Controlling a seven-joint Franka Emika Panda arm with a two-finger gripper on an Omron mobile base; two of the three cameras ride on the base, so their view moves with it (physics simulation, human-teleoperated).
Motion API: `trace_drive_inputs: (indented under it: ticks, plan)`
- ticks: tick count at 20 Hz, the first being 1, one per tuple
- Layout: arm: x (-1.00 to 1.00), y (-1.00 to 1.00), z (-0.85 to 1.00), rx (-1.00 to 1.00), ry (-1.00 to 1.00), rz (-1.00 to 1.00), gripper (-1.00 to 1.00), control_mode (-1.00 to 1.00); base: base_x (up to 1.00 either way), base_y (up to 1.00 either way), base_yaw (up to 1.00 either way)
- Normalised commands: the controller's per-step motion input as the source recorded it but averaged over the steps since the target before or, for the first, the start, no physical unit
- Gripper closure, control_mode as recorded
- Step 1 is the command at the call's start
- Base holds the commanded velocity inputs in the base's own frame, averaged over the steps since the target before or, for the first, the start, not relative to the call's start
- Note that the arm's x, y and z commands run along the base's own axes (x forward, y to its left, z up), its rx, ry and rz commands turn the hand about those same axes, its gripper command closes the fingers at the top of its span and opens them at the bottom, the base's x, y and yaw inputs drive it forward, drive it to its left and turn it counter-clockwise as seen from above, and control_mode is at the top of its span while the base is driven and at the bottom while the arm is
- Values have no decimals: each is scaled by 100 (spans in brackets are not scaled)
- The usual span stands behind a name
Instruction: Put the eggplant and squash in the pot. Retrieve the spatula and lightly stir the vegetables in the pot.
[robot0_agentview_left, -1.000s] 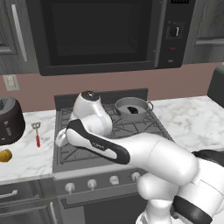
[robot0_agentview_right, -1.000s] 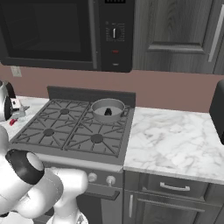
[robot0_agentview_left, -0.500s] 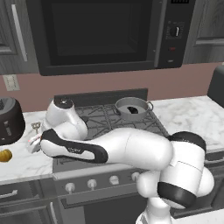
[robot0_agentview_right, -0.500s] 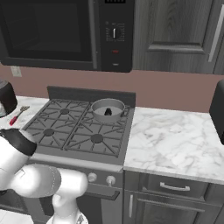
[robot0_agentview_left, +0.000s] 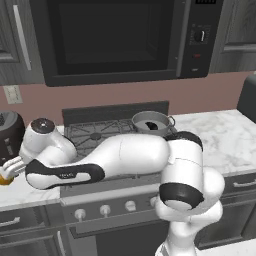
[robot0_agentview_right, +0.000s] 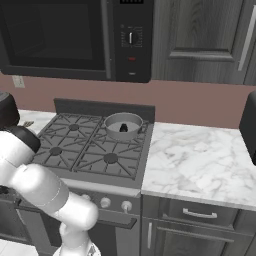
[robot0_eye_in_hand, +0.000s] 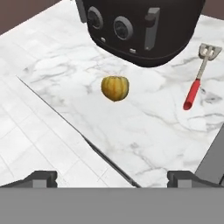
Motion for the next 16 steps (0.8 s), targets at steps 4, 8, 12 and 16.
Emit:
trace_drive_inputs:
  ticks: [4,8,12,16]
  plan:
    - [0,46,0,0,0,-16,-100,-100,0,0,0]
    - [21,6,-9,0,-3,-14,-100,-100,0,0,0]
    - [32,8,-10,7,-1,-9,-100,-100,0,0,0]
    - [34,38,-49,1,9,0,-100,-100,0,0,0]
